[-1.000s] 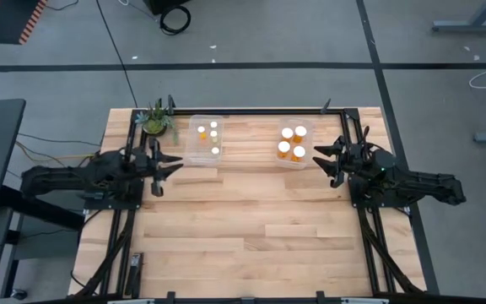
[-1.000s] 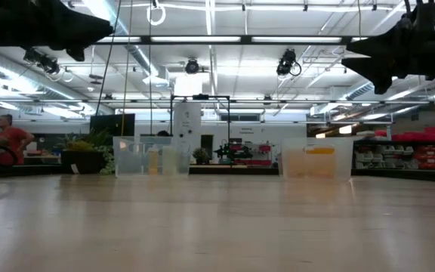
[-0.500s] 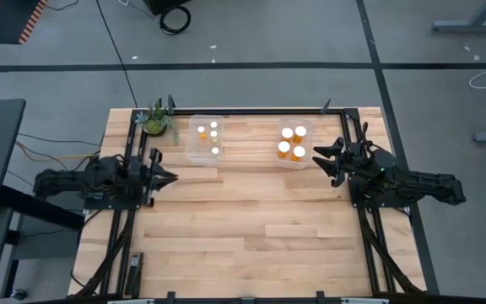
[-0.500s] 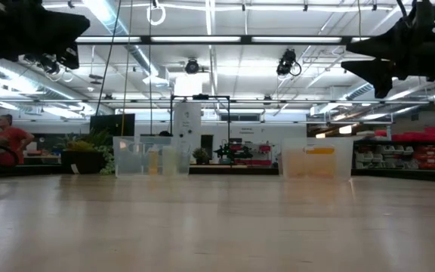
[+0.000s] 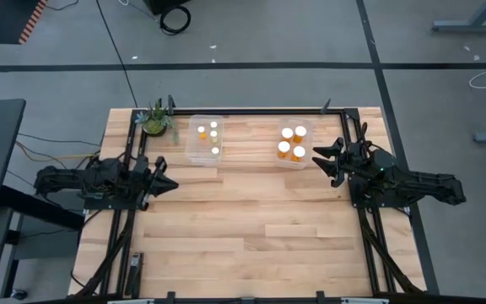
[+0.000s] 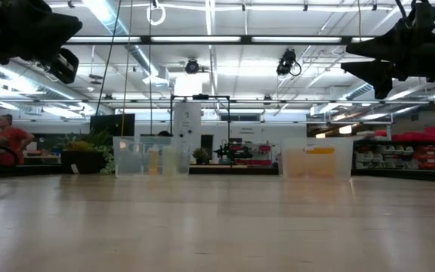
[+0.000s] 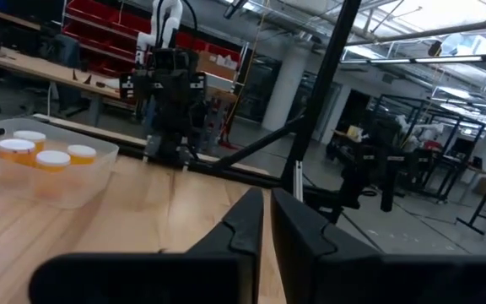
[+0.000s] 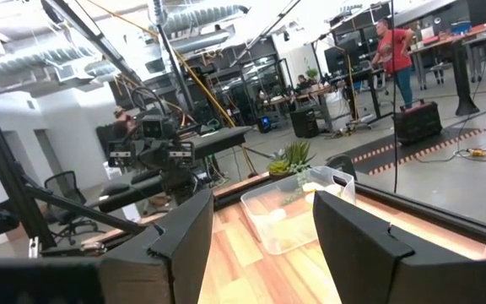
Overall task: Pick and place medicine bottles into bin by pill shape (circle, oval)
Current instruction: Return to Home Position
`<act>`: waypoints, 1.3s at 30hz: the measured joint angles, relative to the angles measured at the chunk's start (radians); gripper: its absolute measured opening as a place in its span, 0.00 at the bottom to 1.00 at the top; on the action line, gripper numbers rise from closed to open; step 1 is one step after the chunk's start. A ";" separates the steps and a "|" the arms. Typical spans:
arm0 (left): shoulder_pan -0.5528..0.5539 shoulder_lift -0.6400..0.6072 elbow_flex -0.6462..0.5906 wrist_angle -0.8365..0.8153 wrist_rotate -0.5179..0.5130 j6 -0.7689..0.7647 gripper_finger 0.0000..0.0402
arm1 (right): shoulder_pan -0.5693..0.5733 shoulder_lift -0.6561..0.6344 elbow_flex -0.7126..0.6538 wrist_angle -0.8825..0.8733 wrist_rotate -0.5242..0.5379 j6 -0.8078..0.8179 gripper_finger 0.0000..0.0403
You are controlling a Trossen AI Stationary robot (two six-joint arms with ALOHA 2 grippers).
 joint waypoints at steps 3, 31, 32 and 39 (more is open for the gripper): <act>0.000 0.000 0.000 0.000 0.000 0.000 0.10 | 0.000 0.000 0.000 0.000 0.000 0.000 0.53; 0.000 0.000 0.000 0.001 -0.002 0.001 0.09 | 0.000 0.000 0.000 -0.001 0.000 0.000 0.53; 0.000 0.000 0.000 0.001 -0.002 0.001 0.09 | 0.000 0.000 0.000 -0.001 0.000 0.000 0.53; 0.000 0.000 0.000 0.001 -0.002 0.001 0.07 | 0.000 0.000 0.000 -0.001 0.000 0.000 0.53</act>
